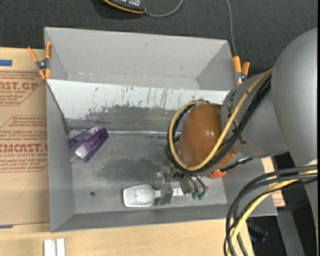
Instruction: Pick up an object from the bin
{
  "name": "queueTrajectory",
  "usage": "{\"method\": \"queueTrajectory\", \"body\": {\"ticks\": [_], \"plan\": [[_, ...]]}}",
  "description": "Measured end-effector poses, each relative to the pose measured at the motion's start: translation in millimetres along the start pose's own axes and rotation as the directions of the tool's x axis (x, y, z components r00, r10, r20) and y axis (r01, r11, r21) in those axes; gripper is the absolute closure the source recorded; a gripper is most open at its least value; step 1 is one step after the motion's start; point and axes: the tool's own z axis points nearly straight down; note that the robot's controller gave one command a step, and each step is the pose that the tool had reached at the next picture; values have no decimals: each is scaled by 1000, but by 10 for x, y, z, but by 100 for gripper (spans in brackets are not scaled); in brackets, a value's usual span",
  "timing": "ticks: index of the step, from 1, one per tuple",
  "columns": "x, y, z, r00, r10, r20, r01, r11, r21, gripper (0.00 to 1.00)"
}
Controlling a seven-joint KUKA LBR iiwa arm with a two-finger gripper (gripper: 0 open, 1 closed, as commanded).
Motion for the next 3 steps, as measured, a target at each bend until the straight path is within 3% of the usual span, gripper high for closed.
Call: {"method": "queueTrajectory", "body": {"ticks": [2, 3], "plan": [[23, 2, -276, 1000, 0, -9, 0, 1000, 0, 100], [10, 3, -521, 1000, 0, -3, 0, 1000, 0, 100]]}}
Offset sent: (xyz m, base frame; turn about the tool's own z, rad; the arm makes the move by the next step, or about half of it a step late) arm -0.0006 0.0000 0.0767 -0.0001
